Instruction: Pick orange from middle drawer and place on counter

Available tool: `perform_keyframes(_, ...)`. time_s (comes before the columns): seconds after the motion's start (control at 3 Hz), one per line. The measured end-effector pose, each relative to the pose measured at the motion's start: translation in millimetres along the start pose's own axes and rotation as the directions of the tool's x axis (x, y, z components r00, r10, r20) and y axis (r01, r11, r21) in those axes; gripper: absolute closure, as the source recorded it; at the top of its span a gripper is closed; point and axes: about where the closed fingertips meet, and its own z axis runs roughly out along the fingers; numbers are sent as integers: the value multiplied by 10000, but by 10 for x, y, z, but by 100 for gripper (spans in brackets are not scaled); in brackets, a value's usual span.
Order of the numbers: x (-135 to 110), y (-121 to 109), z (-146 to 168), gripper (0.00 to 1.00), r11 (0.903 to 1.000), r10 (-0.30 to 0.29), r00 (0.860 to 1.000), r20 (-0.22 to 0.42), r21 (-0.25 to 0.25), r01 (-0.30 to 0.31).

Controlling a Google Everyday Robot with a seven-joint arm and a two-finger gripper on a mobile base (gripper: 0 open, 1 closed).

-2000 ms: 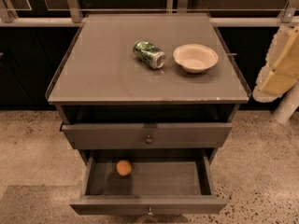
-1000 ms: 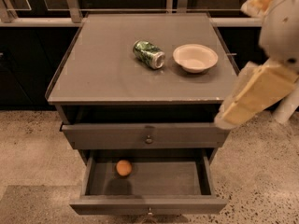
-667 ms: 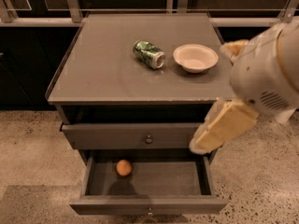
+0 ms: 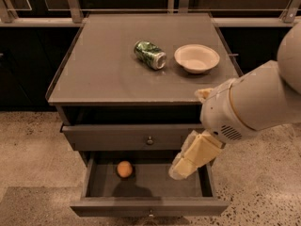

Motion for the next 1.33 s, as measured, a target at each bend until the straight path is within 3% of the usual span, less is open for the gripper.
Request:
perform_keyframes(0.33, 5, 17, 51, 0, 9991, 27, 9993, -368, -426, -43)
perform_keyframes(0.67, 10, 33, 45, 0, 9988, 11, 9991, -432, -484, -32)
perform_keyframes(1.0, 278, 68, 291, 0, 9926, 784, 9953, -575, -886, -833)
perform_keyframes(1.33, 746, 209, 903, 0, 9564, 1878, 9768, -1033, -2070, -2058)
